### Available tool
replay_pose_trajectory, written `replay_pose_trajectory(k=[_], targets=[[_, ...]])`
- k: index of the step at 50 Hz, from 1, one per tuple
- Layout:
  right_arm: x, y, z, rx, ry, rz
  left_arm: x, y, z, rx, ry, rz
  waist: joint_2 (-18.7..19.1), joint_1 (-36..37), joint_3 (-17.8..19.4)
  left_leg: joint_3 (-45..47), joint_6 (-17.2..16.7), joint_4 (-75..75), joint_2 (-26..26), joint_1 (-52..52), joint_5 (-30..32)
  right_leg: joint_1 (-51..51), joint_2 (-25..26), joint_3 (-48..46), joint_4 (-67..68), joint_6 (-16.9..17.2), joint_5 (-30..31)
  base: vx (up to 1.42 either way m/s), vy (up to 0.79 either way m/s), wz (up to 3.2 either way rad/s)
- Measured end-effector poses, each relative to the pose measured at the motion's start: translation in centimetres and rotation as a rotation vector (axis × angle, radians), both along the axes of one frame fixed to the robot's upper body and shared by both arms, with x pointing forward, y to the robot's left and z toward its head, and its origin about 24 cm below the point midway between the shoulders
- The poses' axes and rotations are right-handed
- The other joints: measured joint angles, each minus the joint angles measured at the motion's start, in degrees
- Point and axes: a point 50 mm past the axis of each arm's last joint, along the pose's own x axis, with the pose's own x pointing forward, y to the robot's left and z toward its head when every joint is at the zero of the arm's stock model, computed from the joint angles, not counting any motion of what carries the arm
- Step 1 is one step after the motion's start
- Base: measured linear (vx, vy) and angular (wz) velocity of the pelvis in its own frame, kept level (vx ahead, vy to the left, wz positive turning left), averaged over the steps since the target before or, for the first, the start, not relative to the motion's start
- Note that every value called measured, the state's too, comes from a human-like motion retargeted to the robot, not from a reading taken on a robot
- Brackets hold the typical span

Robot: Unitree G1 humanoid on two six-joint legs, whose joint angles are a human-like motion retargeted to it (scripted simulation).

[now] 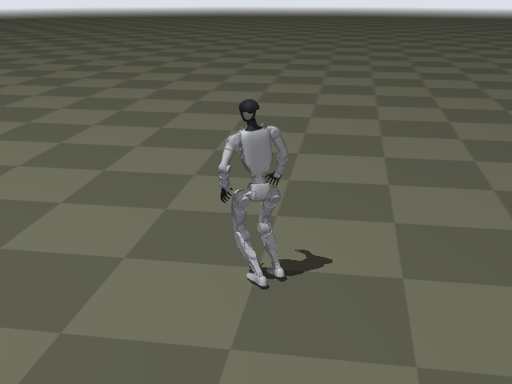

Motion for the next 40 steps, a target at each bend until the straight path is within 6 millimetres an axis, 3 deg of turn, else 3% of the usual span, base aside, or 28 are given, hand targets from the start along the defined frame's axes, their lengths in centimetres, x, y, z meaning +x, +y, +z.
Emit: replay_pose_trajectory(k=[4,8,11,15,17,20,23,25,29,31,35,40], targets=[[-3.1,-0.1,-1.6,-0.007,0.151,0.051,-1.9,1.3,-0.6,-0.004,0.11,0.023,-0.61,0.67,-3.75,0.19,-4.6,-12.01,1.04,2.51,17.86,3.57,-0.94,-1.66,-12.04,2.62,14.08,0.07,-0.06,0.18],[-4.7,-0.7,-2.0,-0.005,0.207,0.07,-2.5,2.2,-0.9,0.013,0.163,0.039,-0.44,1.28,-5.43,-0.03,-5.12,-13.56,1.41,0.81,21.05,3.79,-0.86,-2.84,-15.09,3.16,16.28,-0.01,-0.03,0.28],[-4.9,-1.1,-2.0,0.002,0.21,0.054,-2.6,2.7,-1.0,0.025,0.172,0.061,-0.3,1.47,-5.36,-0.3,-3.21,-8.92,1.7,-1.42,14.81,3.01,-0.35,-2.74,-12.74,1.58,9.94,-0.09,0.0,0.3],[-2.8,-1.3,-1.1,-0.002,0.149,0.077,-1.6,3.0,-0.8,0.047,0.115,0.098,0.48,1.61,-2.35,-0.06,2.46,7.34,2.83,-6.34,-5.94,-0.11,0.21,-4.1,-0.56,-3.37,-11.95,-0.11,0.03,0.2],[-0.8,-1.3,-0.2,-0.02,0.079,0.1,-0.7,2.7,-0.7,0.059,0.066,0.11,-0.16,-0.13,-0.05,0.86,4.43,13.71,2.71,-10.34,-10.17,-4.17,-1.75,-4.77,8.11,-4.85,-19.41,-0.2,-0.05,0.69],[1.7,-1.0,1.1,-0.02,-0.012,0.102,0.7,2.4,-0.8,0.069,0.018,0.135,-1.59,-3.44,0.62,0.84,4.43,17.46,2.43,-15.71,-10.17,-10.11,-4.31,-4.56,15.88,-5.96,-21.65,-0.15,-0.09,0.77],[2.0,-1.0,1.2,-0.007,-0.026,0.066,0.7,1.8,-1.1,0.039,0.037,0.152,-0.01,-3.26,-0.15,2.23,4.43,13.25,2.68,-10.97,-10.17,-7.34,-2.97,-3.85,12.2,-4.14,-14.65,0.1,0.1,-0.26],[1.0,-1.3,0.6,-0.011,0.014,0.037,-0.3,1.7,-1.5,0.026,0.091,0.156,1.95,-1.41,-0.05,3.02,3.13,5.87,2.82,-4.13,-5.11,-1.47,-0.63,-3.03,4.25,-1.97,-5.93,0.17,0.16,-0.76],[-2.6,-1.6,-1.4,-0.033,0.185,0.013,-2.9,1.7,-2.6,-0.021,0.252,0.193,1.35,-1.9,-4.94,3.79,-5.74,-17.75,0.9,3.8,25.06,4.04,-3.1,-3.0,-13.27,2.88,18.87,0.11,-0.01,-0.04],[-4.0,-1.7,-2.2,-0.046,0.257,0.023,-3.7,1.9,-2.9,-0.035,0.302,0.206,0.86,-2.06,-6.96,4.4,-7.86,-24.62,0.08,5.24,35.07,3.9,-4.41,-3.41,-16.71,4.18,26.3,0.07,-0.03,0.1],[-6.0,-2.0,-2.8,-0.05,0.332,0.034,-4.4,2.5,-2.9,-0.029,0.343,0.208,0.08,-1.6,-7.97,3.7,-8.66,-24.87,-1.21,4.69,38.23,2.77,-5.74,-3.59,-15.27,4.43,26.59,0.0,0.0,0.0],[-6.0,-2.1,-2.5,-0.002,0.292,-0.024,-4.8,2.9,-2.7,-0.023,0.344,0.223,0.45,-1.49,-8.23,2.35,-6.95,-21.04,-1.67,3.51,33.19,2.38,-4.63,-2.27,-13.69,3.9,22.8,-0.06,0.01,0.0]])
